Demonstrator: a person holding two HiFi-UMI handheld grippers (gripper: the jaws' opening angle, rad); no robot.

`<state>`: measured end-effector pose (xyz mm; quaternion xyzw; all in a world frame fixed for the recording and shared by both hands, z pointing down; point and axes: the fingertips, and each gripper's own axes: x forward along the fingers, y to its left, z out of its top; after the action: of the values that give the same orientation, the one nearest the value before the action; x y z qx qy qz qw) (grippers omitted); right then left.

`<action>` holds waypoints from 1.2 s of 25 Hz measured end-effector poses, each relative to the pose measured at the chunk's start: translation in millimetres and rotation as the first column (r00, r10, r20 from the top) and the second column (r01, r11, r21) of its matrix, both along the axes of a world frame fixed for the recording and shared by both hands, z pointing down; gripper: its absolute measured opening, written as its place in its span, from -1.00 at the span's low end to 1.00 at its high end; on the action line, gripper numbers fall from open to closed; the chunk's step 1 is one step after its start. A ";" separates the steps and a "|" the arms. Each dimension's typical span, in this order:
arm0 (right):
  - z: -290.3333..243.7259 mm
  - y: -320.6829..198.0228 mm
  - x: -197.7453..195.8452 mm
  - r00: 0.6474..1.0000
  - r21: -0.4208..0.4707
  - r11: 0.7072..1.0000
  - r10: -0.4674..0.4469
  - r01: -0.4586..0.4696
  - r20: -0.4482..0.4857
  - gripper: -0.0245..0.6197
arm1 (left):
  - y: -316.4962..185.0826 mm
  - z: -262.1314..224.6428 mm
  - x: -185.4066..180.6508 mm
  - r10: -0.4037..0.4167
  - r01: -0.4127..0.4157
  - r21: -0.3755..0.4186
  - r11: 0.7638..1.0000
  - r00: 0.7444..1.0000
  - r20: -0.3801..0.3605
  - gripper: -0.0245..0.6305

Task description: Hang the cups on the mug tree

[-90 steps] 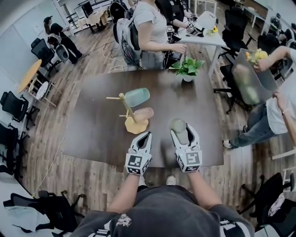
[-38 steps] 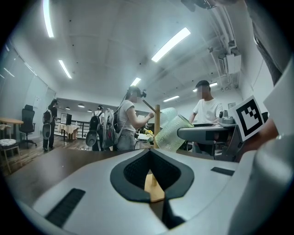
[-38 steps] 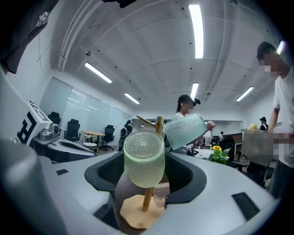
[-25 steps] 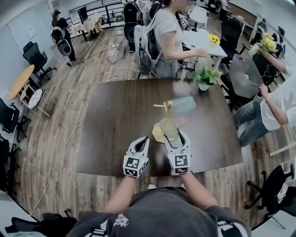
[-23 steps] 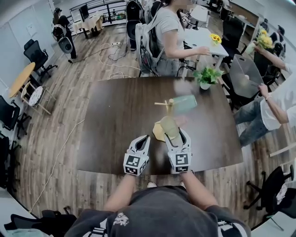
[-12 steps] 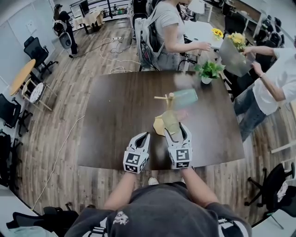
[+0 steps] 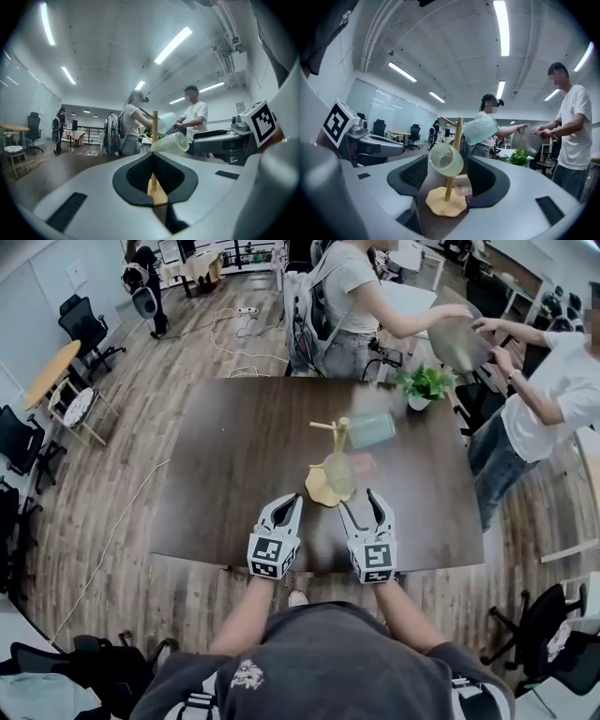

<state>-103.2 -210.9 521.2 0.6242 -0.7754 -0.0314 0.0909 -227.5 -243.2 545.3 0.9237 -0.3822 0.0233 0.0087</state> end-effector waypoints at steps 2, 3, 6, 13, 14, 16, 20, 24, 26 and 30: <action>-6.3 9.8 6.6 1.000 0.008 1.000 -0.008 0.008 -0.008 -0.23 | 7.3 -4.5 0.9 -0.020 0.020 0.006 1.000 1.000 0.001 -0.93; -9.0 14.8 13.6 1.000 0.015 1.000 0.000 0.000 -0.013 -0.39 | 12.5 -7.7 4.3 -0.024 0.024 0.010 1.000 1.000 0.000 -0.93; -15.6 28.9 34.8 0.999 0.023 0.999 0.035 -0.035 0.005 -0.82 | 32.0 -16.5 16.8 -0.027 0.027 0.020 0.999 1.000 -0.004 -0.93; -19.6 63.4 50.0 0.999 0.025 0.999 0.022 -0.023 0.028 -0.85 | 78.2 -18.3 39.9 -0.023 0.022 0.019 1.000 1.000 0.009 -0.93; -18.9 68.3 50.7 0.999 0.025 0.999 0.021 -0.022 0.031 -0.85 | 83.2 -18.0 41.8 -0.023 0.023 0.018 1.000 1.000 0.008 -0.93; -17.2 78.4 53.7 0.999 0.022 0.999 0.022 -0.023 0.037 -0.85 | 93.0 -16.9 47.5 -0.020 0.020 0.015 1.000 1.000 0.011 -0.93; -14.1 98.6 59.4 0.999 0.012 0.999 0.029 -0.030 0.043 -0.85 | 112.6 -16.1 57.2 -0.012 0.012 0.013 1.000 1.000 0.015 -0.93; -5.9 113.8 62.6 0.999 -0.007 0.999 0.032 -0.031 0.033 -0.85 | 128.6 -15.4 60.9 -0.011 0.011 0.011 1.000 1.000 0.018 -0.93; -4.9 120.0 63.3 0.999 -0.007 1.000 0.027 -0.027 0.035 -0.85 | 135.5 -15.8 61.5 -0.016 0.015 0.013 1.000 1.000 0.019 -0.93; -13.7 129.5 61.9 0.999 0.015 1.000 0.015 -0.016 0.039 -0.85 | 146.9 -19.5 63.7 -0.019 0.018 0.032 0.999 0.999 0.032 -0.93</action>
<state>-41.4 -81.4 507.6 0.6314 -0.7718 -0.0242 0.0712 -163.7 -96.3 525.8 0.9198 -0.3910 0.0321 -0.0120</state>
